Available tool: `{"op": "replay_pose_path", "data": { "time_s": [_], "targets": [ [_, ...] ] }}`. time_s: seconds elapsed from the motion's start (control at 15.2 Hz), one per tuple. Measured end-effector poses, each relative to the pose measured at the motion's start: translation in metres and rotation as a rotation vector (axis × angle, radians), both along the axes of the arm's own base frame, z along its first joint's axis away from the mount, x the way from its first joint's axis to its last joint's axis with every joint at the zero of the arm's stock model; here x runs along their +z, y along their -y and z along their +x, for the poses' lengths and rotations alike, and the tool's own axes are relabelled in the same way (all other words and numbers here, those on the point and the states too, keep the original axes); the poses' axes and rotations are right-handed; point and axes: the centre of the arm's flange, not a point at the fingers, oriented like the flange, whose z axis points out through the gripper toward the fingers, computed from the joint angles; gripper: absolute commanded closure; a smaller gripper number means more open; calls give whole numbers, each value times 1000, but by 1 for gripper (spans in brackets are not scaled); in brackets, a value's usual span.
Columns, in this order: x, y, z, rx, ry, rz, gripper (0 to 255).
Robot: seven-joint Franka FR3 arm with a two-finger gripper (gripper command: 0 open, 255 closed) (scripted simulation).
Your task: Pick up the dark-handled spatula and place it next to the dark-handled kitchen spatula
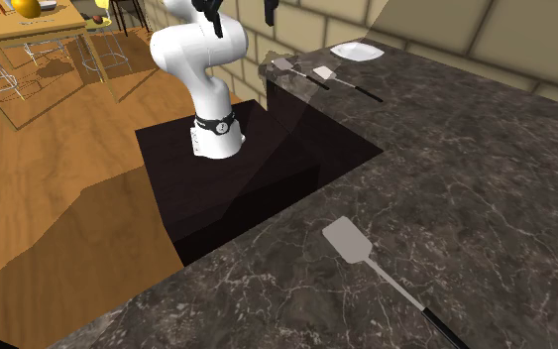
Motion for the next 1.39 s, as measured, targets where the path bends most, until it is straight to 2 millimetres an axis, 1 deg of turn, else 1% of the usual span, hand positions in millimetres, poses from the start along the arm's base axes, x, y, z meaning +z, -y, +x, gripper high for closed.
{"op": "replay_pose_path", "data": {
  "time_s": [0.07,0.13,0.33,0.4,0.59,0.66,0.79,0.99,1.06,1.25,1.39],
  "targets": [
    [0,0,0,0,0,0,0],
    [-4,0,5,2,1,-1,0],
    [-23,-5,27,14,13,-6,0],
    [-27,-2,40,19,19,-8,0],
    [-49,-9,75,33,33,-15,0],
    [-51,-8,85,38,38,-17,0],
    [-69,-11,109,47,47,-21,0],
    [-86,-19,137,62,64,-27,0],
    [-94,-18,146,67,69,-29,0],
    [-111,-21,178,81,84,-36,0],
    [-124,-25,202,90,95,-40,0]
  ]
}}
